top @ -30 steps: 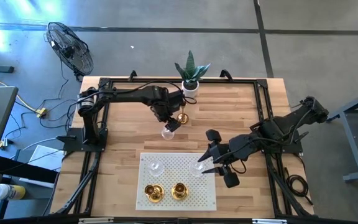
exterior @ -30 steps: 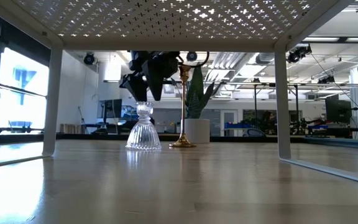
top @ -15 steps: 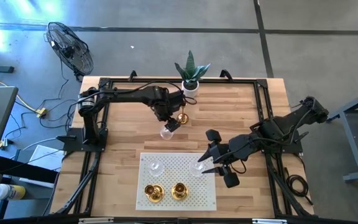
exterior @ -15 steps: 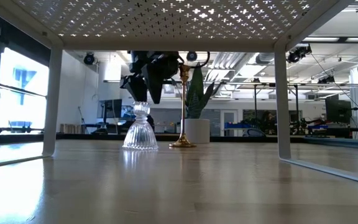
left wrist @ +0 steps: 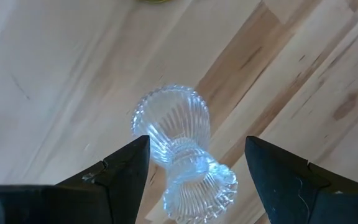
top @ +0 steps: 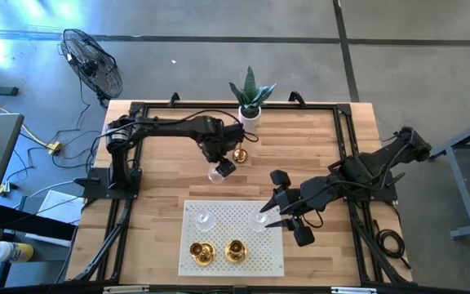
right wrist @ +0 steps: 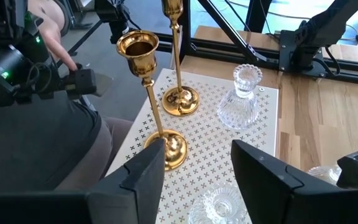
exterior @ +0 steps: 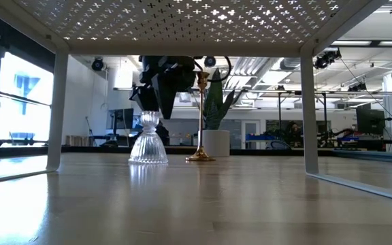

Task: Pick & Place candle stick holders
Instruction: Put the transparent candle holder on the shelf

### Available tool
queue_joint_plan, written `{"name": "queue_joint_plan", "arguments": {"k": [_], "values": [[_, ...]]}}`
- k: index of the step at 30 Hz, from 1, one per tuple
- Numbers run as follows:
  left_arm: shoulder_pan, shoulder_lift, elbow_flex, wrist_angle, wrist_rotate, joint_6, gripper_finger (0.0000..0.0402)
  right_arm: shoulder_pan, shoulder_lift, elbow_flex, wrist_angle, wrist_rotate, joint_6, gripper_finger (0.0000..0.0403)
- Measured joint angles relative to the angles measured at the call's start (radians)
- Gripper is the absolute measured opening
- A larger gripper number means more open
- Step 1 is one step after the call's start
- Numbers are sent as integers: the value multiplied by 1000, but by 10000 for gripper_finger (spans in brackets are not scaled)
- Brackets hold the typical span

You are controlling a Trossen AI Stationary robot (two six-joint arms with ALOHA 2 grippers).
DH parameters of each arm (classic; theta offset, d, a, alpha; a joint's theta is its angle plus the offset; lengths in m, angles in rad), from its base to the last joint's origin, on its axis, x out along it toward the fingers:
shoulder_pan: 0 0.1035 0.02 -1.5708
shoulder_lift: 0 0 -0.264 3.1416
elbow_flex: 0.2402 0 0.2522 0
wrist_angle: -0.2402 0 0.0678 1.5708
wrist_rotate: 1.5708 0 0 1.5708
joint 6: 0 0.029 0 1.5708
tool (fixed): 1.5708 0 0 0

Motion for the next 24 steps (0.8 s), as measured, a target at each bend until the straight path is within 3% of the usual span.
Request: {"name": "queue_joint_plan", "arguments": {"k": [24], "values": [[-15, 1, -1, -54, -26, 61, 257, 0, 0, 0, -1, 0, 0, 177]]}}
